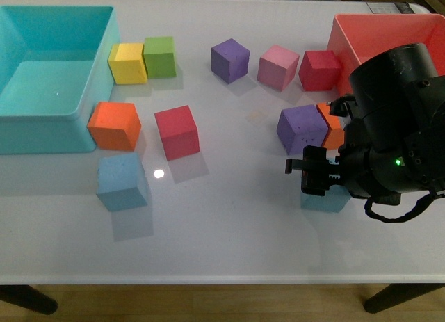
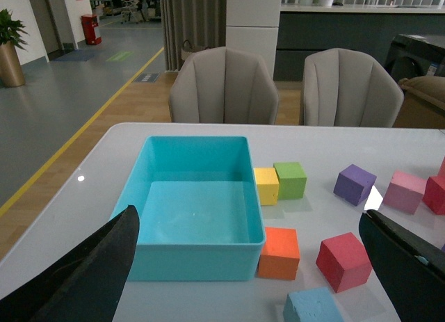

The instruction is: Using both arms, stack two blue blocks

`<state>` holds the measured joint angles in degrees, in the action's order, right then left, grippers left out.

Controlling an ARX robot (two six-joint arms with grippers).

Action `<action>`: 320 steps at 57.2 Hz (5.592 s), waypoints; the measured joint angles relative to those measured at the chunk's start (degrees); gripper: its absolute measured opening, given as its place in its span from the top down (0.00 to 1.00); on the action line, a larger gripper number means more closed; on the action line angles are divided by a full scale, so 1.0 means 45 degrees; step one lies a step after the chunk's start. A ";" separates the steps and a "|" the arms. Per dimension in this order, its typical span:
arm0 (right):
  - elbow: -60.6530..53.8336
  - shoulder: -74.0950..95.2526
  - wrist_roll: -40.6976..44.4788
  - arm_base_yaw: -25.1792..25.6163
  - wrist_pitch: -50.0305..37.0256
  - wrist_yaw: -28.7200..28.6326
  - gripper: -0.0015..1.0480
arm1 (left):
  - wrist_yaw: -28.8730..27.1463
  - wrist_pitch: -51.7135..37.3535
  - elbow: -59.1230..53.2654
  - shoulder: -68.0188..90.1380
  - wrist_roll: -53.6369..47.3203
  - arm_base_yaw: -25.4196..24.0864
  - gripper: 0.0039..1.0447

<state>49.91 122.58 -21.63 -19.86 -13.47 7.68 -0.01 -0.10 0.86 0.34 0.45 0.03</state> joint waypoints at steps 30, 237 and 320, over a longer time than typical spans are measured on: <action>0.3468 -0.1695 0.0330 -0.0525 0.2322 -0.0384 0.68 | 0.0000 0.0000 0.0000 0.0000 0.0000 0.0000 0.08; -1.0783 -1.9691 0.4755 0.4376 -0.4381 -0.1695 0.98 | 0.0000 0.0005 0.0000 0.0000 0.0000 0.0000 0.08; -1.0783 -2.7156 0.4775 0.4376 0.2977 -0.1705 0.70 | 0.0000 0.0005 0.0000 0.0000 0.0000 0.0000 0.08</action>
<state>1.39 0.38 -0.14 -0.16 -0.08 0.01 -0.01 -0.08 0.86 0.34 0.45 0.03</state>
